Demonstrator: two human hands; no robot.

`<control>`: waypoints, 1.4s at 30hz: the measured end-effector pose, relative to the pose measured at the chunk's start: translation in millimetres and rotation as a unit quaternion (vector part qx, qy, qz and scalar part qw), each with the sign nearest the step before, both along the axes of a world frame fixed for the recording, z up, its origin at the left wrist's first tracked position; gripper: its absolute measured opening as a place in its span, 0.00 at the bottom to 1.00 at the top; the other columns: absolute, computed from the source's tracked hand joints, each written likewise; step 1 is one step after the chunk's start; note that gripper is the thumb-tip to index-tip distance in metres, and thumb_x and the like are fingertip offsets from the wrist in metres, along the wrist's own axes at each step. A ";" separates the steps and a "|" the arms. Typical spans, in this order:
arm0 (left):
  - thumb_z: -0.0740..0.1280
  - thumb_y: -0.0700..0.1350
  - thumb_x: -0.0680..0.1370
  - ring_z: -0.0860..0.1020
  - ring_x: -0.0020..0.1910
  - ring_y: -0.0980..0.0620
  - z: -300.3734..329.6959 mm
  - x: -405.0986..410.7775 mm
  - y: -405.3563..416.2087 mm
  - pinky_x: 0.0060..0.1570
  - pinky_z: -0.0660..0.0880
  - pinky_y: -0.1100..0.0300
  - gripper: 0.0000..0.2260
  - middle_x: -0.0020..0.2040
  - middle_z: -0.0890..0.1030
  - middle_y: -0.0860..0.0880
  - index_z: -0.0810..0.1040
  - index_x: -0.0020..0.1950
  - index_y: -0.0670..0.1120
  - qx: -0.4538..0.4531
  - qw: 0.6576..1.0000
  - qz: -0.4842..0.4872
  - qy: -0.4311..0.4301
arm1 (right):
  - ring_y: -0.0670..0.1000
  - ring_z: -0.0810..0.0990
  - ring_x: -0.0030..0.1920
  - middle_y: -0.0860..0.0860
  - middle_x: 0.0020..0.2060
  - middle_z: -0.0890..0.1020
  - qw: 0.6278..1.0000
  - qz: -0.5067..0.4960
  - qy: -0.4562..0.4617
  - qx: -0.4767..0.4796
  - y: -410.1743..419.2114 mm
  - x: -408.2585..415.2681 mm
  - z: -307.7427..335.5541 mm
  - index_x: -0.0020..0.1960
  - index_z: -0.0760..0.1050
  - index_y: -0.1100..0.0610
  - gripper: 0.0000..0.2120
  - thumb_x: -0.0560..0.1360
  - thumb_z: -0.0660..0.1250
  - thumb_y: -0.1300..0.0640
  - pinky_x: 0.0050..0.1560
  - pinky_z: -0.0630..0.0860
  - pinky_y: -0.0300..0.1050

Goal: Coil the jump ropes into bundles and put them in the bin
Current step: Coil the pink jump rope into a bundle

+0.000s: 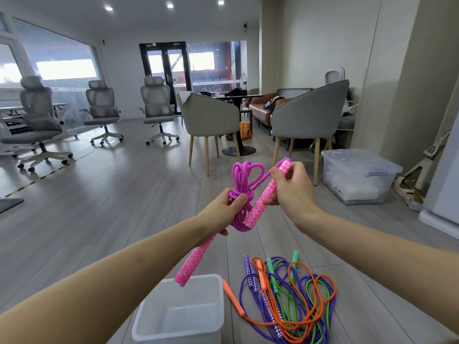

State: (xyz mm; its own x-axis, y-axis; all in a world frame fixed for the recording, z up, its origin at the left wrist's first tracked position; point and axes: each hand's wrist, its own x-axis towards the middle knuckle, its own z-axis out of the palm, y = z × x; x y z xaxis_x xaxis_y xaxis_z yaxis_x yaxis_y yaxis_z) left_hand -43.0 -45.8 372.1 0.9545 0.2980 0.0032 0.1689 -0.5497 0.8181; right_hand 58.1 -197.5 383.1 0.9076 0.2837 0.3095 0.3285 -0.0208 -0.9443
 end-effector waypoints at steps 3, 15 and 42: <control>0.55 0.58 0.85 0.79 0.57 0.49 -0.7 -0.3 1.8 0.41 0.80 0.59 0.19 0.62 0.79 0.49 0.64 0.73 0.52 0.028 1.000 -0.004 -0.002 | 0.57 0.85 0.47 0.58 0.53 0.78 1.000 0.002 -0.005 -0.005 0.5 -0.2 -1.9 0.63 0.68 0.55 0.11 0.84 0.62 0.50 0.35 0.85 0.44; 0.56 0.59 0.85 0.80 0.48 0.52 -2.0 0.2 3.5 0.34 0.77 0.62 0.18 0.56 0.80 0.47 0.63 0.72 0.55 -0.026 0.999 -0.018 0.028 | 0.58 0.86 0.45 0.60 0.55 0.78 0.998 -0.008 0.049 0.026 3.3 2.2 -6.3 0.63 0.67 0.54 0.11 0.85 0.62 0.50 0.36 0.85 0.46; 0.57 0.58 0.85 0.77 0.41 0.51 -1.4 3.2 -6.9 0.28 0.69 0.64 0.15 0.52 0.83 0.43 0.68 0.69 0.55 -0.130 0.991 0.007 -0.023 | 0.59 0.86 0.46 0.51 0.50 0.79 0.994 -0.070 -0.053 0.070 14.2 -11.1 -7.1 0.58 0.68 0.48 0.07 0.84 0.61 0.47 0.41 0.86 0.55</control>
